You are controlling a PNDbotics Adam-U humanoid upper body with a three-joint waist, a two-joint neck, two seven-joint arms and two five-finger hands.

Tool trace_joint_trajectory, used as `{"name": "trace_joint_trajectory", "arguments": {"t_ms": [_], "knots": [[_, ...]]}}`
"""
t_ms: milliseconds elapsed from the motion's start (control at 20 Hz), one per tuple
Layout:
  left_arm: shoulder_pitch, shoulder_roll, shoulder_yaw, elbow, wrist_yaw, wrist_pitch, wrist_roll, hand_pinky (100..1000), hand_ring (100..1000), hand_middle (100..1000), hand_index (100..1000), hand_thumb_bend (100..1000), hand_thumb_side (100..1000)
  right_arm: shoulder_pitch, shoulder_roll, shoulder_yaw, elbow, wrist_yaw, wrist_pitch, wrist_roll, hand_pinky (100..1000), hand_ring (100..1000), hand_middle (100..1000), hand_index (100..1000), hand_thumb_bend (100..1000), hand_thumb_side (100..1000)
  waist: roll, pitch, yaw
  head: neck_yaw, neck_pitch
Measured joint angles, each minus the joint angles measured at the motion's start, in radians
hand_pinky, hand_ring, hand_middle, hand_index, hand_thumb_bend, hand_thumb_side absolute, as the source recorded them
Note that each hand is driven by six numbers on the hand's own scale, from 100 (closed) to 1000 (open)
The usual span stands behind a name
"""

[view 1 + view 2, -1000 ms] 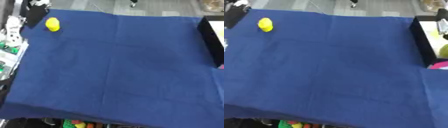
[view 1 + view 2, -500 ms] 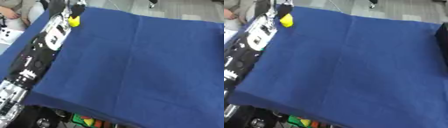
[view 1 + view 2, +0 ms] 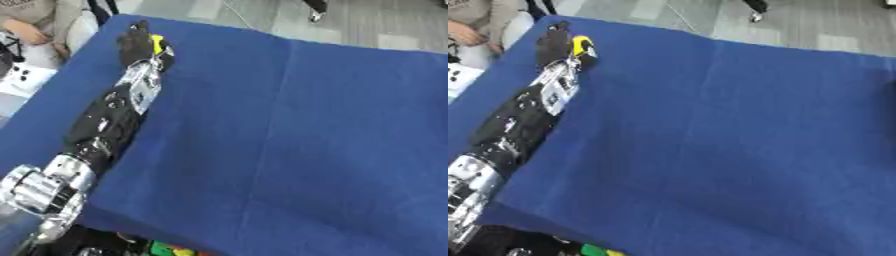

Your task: Pick up the objects with one hand, pass them to the other hand, and then place them into the box on the other side of the table.

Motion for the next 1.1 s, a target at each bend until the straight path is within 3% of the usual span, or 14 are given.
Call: {"name": "trace_joint_trajectory", "arguments": {"t_ms": [250, 400, 600, 800, 1100], "knots": [[-0.009, 0.031, 0.004, 0.024, -0.106, 0.022, -0.053, 789, 762, 810, 925, 162, 183, 0.005, 0.013, 0.005, 0.0, 0.002, 0.007, 0.014, 942, 975, 844, 938, 100, 458, 0.008, 0.021, -0.01, 0.012, -0.018], [-0.009, 0.039, 0.005, 0.035, -0.163, 0.016, -0.139, 795, 785, 831, 932, 210, 231, 0.005, 0.02, 0.006, 0.0, 0.003, 0.008, 0.019, 942, 975, 843, 937, 100, 459, 0.009, 0.029, -0.013, 0.014, -0.023], [-0.01, 0.046, 0.01, 0.038, -0.231, -0.005, -0.264, 796, 800, 843, 936, 251, 219, 0.003, 0.02, 0.006, 0.0, 0.004, 0.009, 0.022, 942, 976, 842, 936, 100, 459, 0.012, 0.034, -0.018, 0.017, -0.027], [-0.017, 0.054, 0.017, 0.03, -0.291, -0.015, -0.344, 791, 796, 835, 930, 243, 178, 0.003, 0.027, 0.006, 0.0, 0.007, 0.011, 0.024, 942, 977, 842, 935, 100, 460, 0.013, 0.039, -0.023, 0.021, -0.031], [-0.025, 0.06, 0.023, 0.012, -0.342, -0.016, -0.377, 787, 782, 815, 914, 222, 180, 0.002, 0.029, 0.012, 0.0, 0.011, 0.014, 0.029, 943, 978, 840, 933, 100, 460, 0.013, 0.054, -0.029, 0.025, -0.033]]}}
